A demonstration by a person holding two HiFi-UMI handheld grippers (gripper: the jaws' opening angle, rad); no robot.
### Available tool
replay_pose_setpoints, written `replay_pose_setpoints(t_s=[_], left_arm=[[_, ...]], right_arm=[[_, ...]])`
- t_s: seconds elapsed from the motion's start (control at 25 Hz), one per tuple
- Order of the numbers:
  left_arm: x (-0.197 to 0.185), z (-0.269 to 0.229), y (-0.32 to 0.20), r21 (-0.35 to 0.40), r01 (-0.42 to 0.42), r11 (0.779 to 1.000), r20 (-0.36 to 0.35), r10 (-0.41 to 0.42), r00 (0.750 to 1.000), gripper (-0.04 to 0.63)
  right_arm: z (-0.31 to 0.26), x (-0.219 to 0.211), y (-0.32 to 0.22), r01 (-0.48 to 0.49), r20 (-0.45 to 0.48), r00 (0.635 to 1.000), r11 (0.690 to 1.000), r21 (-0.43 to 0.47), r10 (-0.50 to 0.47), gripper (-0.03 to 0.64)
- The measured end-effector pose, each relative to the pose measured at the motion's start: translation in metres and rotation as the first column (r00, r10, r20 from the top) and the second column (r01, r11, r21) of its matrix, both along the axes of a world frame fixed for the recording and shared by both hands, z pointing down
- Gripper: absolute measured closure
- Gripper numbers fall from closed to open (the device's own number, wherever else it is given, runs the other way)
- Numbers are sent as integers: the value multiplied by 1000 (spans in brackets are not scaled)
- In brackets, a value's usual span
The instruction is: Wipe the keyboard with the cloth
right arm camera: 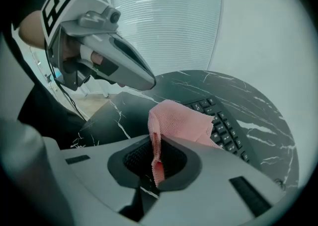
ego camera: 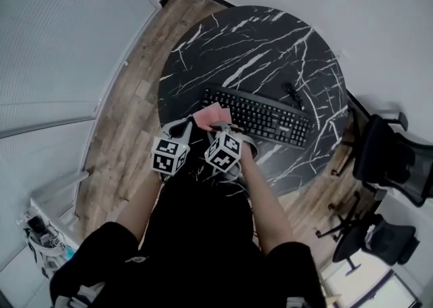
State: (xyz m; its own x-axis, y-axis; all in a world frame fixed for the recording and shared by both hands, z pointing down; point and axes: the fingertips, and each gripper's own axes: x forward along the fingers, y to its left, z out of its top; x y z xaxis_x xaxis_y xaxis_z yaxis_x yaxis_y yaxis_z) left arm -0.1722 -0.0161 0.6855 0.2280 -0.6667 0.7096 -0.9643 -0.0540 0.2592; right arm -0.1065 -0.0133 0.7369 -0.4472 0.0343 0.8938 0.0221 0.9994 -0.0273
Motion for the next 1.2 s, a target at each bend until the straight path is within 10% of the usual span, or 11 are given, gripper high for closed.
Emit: replay_pose_setpoints(t_s=[0.24, 0.68, 1.2], left_arm=[[3, -4, -15, 21, -17, 1000, -2, 17, 1000, 597], [31, -28, -83, 96, -115, 989, -5, 116, 993, 597], [83, -6, -111, 37, -288, 957, -4, 289, 957, 597]], right_arm=[[-14, -1, -7, -112, 86, 990, 993, -41, 115, 606], [-124, 48, -112, -324, 260, 929, 918, 228, 264, 606], [-56, 78, -158, -242, -3, 966, 906, 346, 260, 606]])
